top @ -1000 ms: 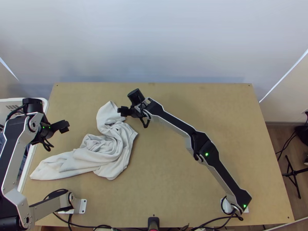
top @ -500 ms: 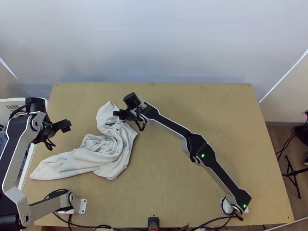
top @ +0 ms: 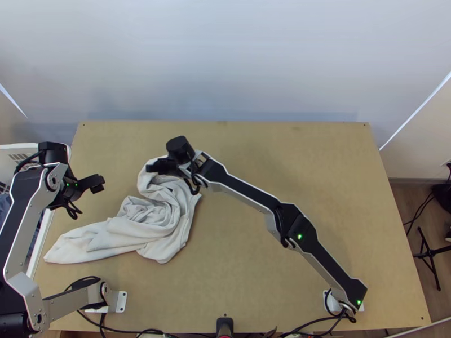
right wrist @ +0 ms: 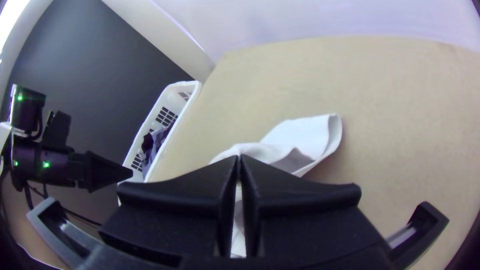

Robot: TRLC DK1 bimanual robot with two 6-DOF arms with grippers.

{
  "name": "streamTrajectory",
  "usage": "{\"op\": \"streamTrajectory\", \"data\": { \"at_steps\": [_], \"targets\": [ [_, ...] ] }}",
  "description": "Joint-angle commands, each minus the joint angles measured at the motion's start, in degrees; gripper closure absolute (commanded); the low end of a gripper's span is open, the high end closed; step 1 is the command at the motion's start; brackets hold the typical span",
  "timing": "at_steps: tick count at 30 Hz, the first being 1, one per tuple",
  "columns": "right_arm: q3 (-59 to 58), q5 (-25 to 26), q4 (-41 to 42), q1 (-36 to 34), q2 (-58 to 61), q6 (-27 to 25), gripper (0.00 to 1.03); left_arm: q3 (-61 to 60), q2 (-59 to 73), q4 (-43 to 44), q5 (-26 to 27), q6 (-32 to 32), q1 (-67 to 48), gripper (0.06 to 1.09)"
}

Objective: Fold the t-shirt

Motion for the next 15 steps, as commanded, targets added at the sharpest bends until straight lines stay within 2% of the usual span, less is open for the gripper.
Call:
{"op": "streamTrajectory", "data": {
  "at_steps": [1, 11, 12, 14, 15],
  "targets": [
    [-0.06, 0.68, 7.02, 3.99, -0.29, -2.89, 1.00, 1.15, -0.15, -0.33, -0.02, 0.32, 0.47, 0.09],
    [-0.06, 0.50, 9.40, 9.61, 4.90, -5.36, 1.00, 2.91, 0.03, -0.68, -0.02, 0.67, 1.17, 0.09],
    [-0.06, 0.50, 9.49, 9.88, 5.16, -6.23, 0.95, 3.17, 0.29, -0.68, -0.02, 0.67, 1.17, 0.09],
    [-0.41, 0.50, 9.40, 10.23, 5.34, -6.41, 0.71, 3.79, 0.73, -0.68, -0.02, 0.67, 1.17, 0.09],
    [-0.59, 0.59, 9.31, 10.23, 5.34, -6.41, 0.64, 3.96, 0.90, -0.68, -0.02, 0.67, 1.17, 0.09]
  ]
}}
